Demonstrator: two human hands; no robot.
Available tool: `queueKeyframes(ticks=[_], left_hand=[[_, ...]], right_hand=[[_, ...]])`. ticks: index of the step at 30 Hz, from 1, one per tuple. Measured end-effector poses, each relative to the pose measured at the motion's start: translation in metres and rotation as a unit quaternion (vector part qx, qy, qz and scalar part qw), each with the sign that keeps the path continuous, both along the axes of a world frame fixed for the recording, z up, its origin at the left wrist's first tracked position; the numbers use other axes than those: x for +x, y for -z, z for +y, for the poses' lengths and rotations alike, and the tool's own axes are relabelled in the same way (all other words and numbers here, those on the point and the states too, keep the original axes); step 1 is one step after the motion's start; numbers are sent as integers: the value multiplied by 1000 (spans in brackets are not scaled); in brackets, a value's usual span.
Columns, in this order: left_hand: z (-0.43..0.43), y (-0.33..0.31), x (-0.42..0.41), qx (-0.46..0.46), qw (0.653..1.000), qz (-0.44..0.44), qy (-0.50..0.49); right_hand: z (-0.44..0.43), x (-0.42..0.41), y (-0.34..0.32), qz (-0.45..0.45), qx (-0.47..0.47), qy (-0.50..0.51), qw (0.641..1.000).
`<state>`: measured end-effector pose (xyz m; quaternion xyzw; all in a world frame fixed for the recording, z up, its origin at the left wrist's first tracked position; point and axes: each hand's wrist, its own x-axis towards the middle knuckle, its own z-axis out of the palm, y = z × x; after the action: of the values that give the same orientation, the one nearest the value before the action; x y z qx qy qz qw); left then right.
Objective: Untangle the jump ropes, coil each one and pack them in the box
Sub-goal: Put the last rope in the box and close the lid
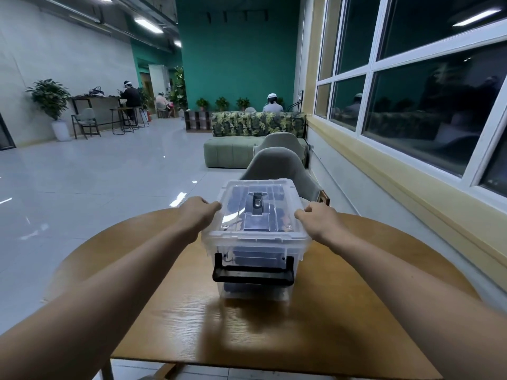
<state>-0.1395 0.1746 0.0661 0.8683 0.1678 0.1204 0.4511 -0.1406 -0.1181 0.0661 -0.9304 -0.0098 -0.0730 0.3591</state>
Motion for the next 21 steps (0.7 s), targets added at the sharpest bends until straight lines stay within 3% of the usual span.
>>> queueKeyframes(ticks=[7,11,15,21], left_hand=[[3,11,-4,-58,998,25,17],[1,12,1,-90,995,31,18],[-2,11,2,-113,993,35,16],[-1,25,-32,-316,948,23,32]], right_hand=[[-3,-3,13,81,85,-30,993],[-1,-5,15,187,244,-17,951],[-1,4,21,211,330,0,920],[10,6,31,174,440,25,880]])
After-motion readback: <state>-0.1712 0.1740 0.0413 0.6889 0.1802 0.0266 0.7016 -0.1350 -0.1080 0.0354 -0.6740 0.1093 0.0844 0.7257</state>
